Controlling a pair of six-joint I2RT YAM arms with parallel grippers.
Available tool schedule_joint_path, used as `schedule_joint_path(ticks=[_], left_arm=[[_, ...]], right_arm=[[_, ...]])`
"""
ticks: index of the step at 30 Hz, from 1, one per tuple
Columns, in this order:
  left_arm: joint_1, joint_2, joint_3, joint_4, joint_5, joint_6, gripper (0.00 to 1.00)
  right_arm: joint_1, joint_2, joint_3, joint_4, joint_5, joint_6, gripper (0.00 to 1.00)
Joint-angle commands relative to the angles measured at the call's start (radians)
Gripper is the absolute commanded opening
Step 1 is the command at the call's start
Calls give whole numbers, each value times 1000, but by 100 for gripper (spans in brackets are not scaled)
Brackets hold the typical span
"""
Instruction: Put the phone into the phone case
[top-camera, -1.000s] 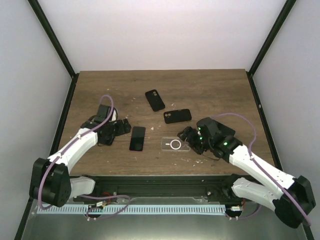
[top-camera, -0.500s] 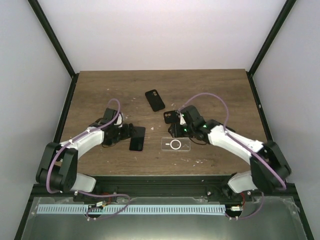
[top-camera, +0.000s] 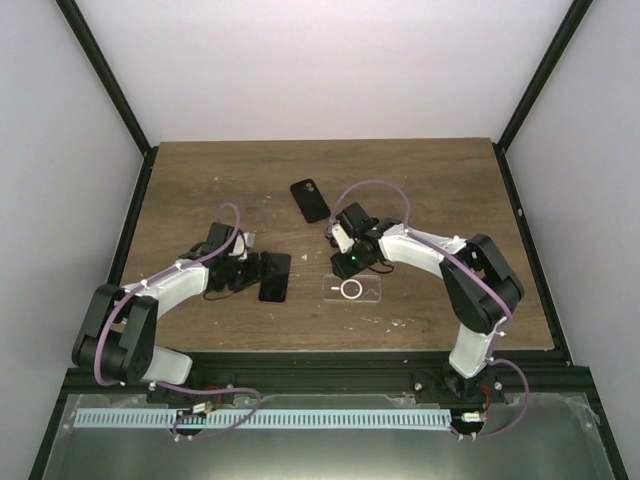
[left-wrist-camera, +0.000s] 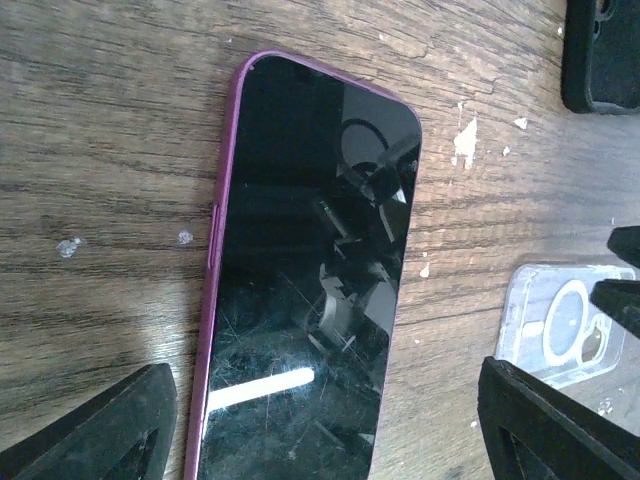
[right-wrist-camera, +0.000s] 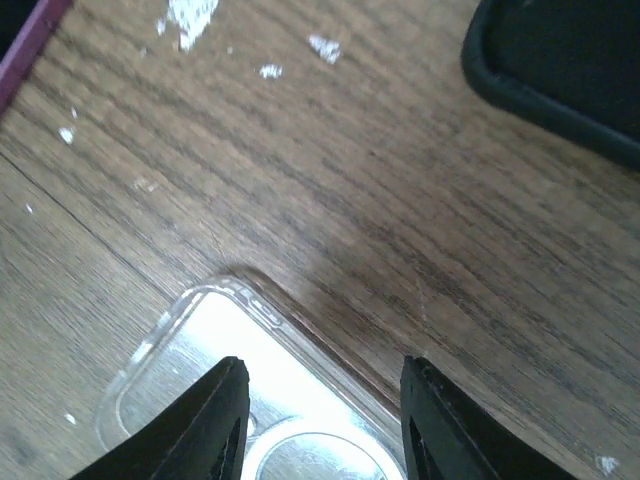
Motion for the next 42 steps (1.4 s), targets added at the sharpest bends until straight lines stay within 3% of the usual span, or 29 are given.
schedule_joint_path(ticks=[1,9,19,24,28,31,38,42], left_arm=[[-5,8,-6,25,16,-1,84],[-5,-4,-16,24,3,-13,83],[-5,-50,1,-49,-98,-1,80],[-21,-66,31,-103,-203,21,79],[-99,-43,99,-174,-354,37,79],[-138,-12,133,-195,-377,19,80],[-199,45,166,-188,-393,11,83],[-243,82,191,-201,-418,15,88]], right_arm=[[-6,33,45,-39,-11,-117,43],[-5,104,70,-76,15,-164,33],[-4,74,79,-54,-64,-38,1],[0,4,21,38,-109,212,1],[37,-37,-25,61,-5,471,1],[52,-43,-56,80,22,610,1],[58,-32,-114,95,62,802,1],[74,-62,-139,132,48,839,11]])
